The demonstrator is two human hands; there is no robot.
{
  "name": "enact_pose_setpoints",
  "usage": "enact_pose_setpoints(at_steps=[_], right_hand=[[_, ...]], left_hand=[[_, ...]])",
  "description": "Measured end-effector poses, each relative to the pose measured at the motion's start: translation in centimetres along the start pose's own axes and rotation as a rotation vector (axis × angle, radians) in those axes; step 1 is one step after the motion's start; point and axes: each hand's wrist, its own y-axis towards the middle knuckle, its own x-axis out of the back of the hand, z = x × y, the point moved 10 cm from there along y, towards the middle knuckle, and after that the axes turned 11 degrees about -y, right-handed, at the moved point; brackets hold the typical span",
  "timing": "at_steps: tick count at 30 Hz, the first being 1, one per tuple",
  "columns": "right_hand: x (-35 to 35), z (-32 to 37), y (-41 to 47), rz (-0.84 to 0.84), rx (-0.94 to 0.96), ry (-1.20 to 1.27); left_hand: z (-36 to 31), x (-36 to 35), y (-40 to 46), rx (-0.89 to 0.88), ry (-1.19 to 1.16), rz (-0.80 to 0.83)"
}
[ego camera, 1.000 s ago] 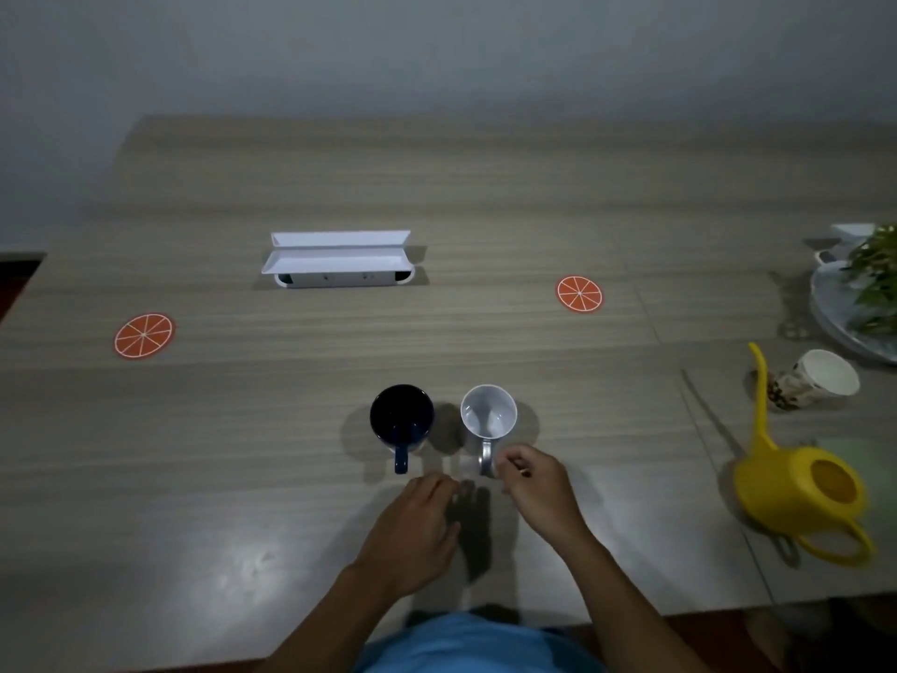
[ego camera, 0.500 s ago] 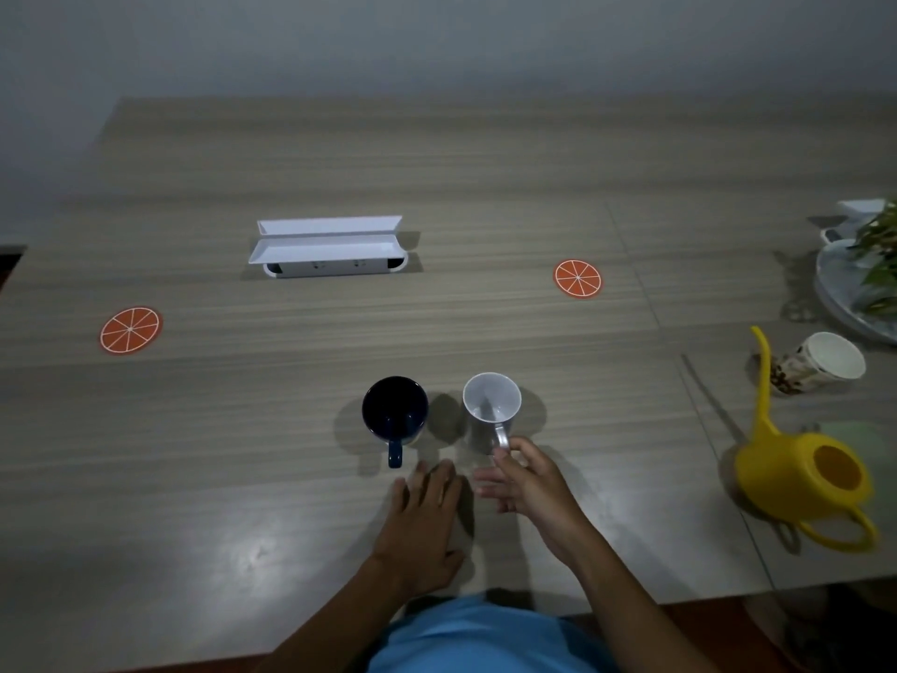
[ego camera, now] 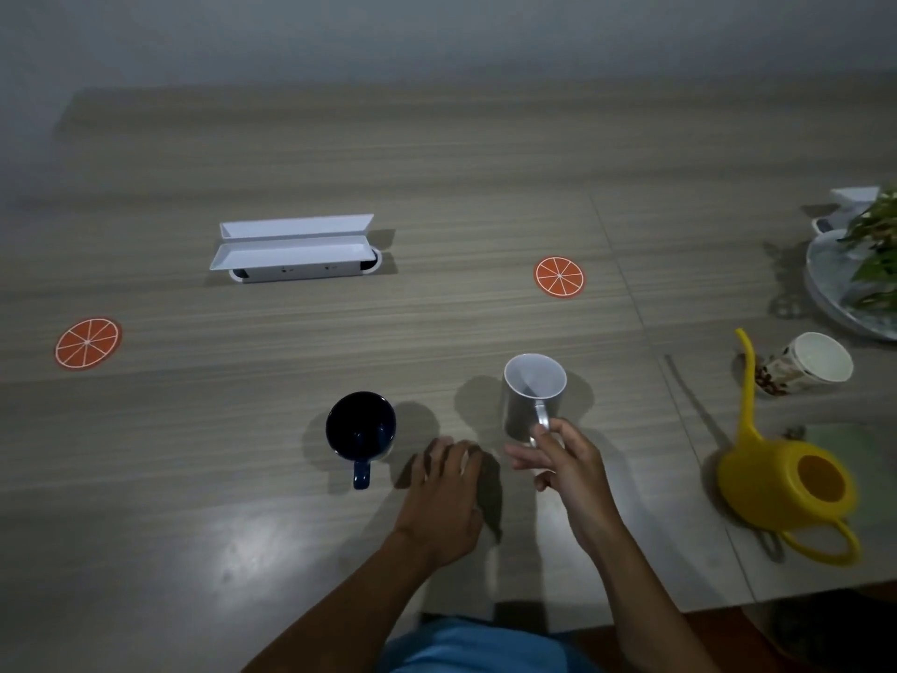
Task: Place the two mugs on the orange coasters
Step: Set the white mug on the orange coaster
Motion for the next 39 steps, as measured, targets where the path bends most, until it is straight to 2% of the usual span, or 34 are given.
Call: enact_pose_setpoints(at_steps=[14,19,23,27,39], right_hand=[[4.0,6.3,9.0,-0.129,0.061,0.067],[5.2,8.4,13.3,-0.182,0.064,0.133],[6.3,9.8,16.9,-0.239,0.093,0.188],[6.8,10.2,19.7,-0.27,0.135,0.207],[7.8,7.7,23.7,-0.338,0.154,0.306]], left_hand=[[0.8,4.8,13.7,0.048,0.091,0.061],[2.5,3.1,16.1,0.048,0.139,0.113],[3.3,2.8,16.0,0.015,0.061,-0.021],[3.4,3.3,16.2,0.059,-0.005,-0.198],[4.2,3.3,16.2,0.06,-0.005,-0.312]])
